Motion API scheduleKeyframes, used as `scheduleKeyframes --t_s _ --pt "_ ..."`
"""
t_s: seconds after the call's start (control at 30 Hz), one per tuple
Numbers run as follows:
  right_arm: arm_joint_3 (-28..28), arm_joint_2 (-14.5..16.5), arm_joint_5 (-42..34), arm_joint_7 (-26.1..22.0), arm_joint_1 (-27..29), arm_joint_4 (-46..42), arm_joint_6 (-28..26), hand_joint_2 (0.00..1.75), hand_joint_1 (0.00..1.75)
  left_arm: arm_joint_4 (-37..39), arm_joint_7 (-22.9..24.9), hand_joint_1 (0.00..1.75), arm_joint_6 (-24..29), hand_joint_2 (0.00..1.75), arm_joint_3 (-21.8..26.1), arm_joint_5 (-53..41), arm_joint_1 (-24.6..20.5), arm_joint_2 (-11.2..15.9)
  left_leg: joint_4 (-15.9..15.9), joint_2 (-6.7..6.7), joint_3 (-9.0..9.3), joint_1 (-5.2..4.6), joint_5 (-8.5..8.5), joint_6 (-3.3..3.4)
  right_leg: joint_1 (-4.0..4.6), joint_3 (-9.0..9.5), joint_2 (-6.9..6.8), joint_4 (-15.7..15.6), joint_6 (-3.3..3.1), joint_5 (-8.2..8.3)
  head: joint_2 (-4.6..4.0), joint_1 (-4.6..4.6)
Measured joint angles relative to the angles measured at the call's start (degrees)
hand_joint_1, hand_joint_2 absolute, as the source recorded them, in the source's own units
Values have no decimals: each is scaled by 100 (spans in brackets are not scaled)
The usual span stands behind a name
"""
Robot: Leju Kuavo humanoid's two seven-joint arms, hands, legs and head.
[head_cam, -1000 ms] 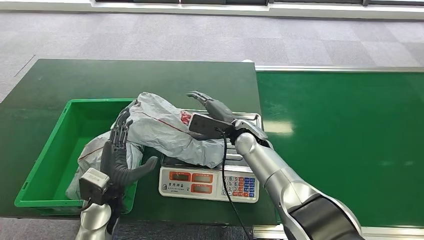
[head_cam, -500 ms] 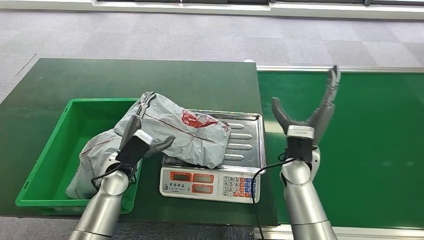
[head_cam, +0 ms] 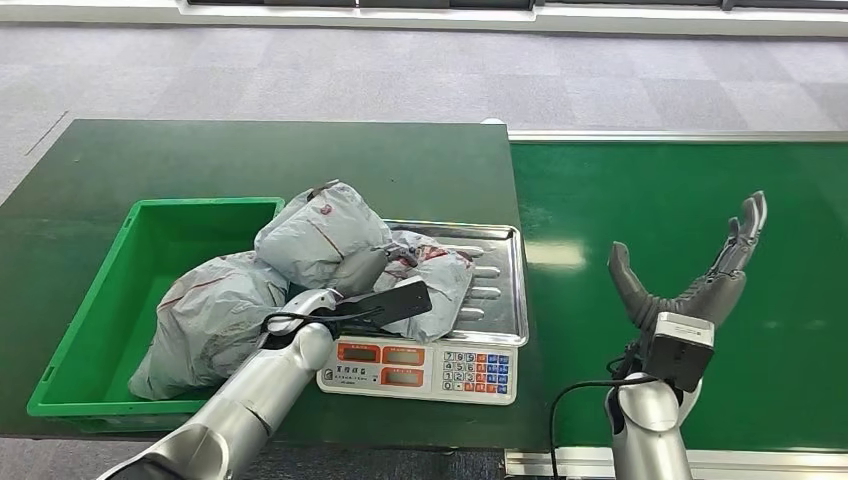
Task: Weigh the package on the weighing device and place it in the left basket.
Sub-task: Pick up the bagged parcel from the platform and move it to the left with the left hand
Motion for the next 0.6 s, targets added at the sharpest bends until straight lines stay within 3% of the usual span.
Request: scheduleKeyframes --t_s 0.17,0.33,0.47,0.6 --pt "0 0 177 55 170 -159 30 175 0 193 -94 175 179 175 -84 137 -85 -33 -1 1 -1 0 -1 1 0 0 0 0 -1 -2 0 1" --pt "-1 0 227 59 293 -241 32 175 0 120 -530 175 608 175 -27 624 -15 -19 -1 1 -3 0 -1 1 -1 -1 0 0 0 -2 0 1" --pt "-28 0 239 32 426 -312 18 175 0 -508 -904 175 874 175 110 1230 180 76 -1 1 -4 0 -1 1 0 -3 0 0 -1 -2 0 1" --pt "-119 0 239 -20 587 -403 11 175 0 -1639 -1141 175 1226 175 244 1778 524 287 -3 2 -7 2 -2 0 2 -6 1 1 -3 -3 0 1"
